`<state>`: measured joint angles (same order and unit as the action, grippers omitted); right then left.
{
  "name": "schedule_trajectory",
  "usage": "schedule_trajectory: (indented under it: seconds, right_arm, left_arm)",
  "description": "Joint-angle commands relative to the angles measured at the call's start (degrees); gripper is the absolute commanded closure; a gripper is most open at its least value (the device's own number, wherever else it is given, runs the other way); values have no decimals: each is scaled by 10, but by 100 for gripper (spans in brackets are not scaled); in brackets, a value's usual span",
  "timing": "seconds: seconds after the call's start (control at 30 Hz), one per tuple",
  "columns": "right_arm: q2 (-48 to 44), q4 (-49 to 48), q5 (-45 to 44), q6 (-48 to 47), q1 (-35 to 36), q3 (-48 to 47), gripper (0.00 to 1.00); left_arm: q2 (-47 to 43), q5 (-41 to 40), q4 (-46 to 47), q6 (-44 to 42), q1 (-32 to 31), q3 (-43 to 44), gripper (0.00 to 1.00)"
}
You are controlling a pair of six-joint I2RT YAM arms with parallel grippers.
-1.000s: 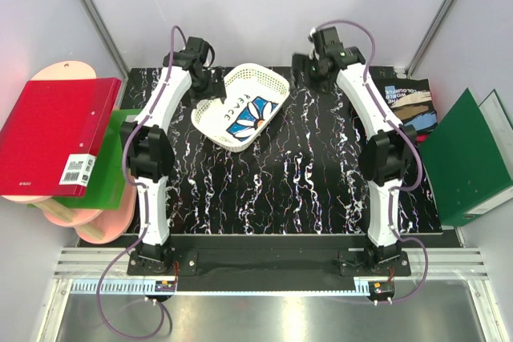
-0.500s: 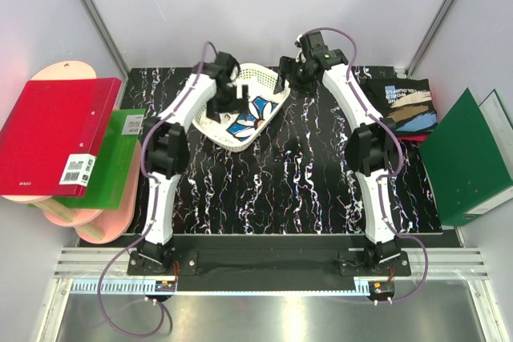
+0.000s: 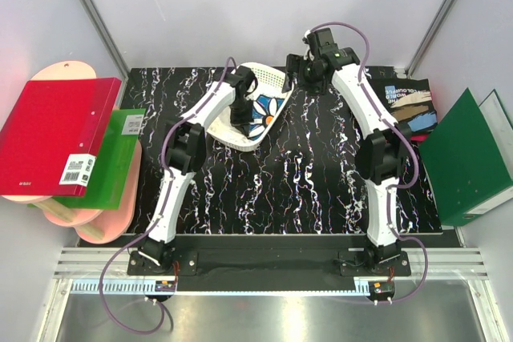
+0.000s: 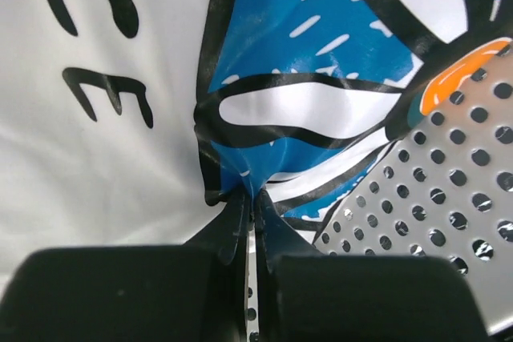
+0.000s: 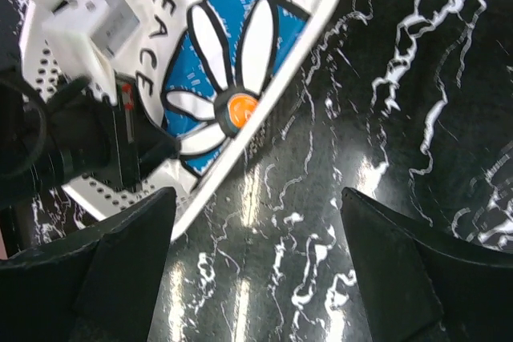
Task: Fold and stack the t-shirts
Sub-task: Grab crumpled tshirt from bin with the left arm
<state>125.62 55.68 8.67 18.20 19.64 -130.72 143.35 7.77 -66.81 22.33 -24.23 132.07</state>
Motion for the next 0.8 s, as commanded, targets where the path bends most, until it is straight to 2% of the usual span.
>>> schedule_trajectory:
  seconds: [0.0,0.2,0.47,0.6,0.77]
  right_arm:
    - [-70,-2,-35,-20,-8,45,8]
    - [-109,-7,-54,-25,-19,115,8]
    - [-129,-13,-67,-27,-21,153,8]
    - [-132,-14,-70,-26,-21,167,8]
    - [-135,-18,-58,-19,-21,187,8]
  left_arm:
    - [33,-22,9,25,12,44,100]
    - [20,-92,28,54,68,51,100]
    - [-4,-177,39,54,147,80,100]
    - [-40,-251,44,40,178,80,100]
    - [-79,-241,64,24,191,111,100]
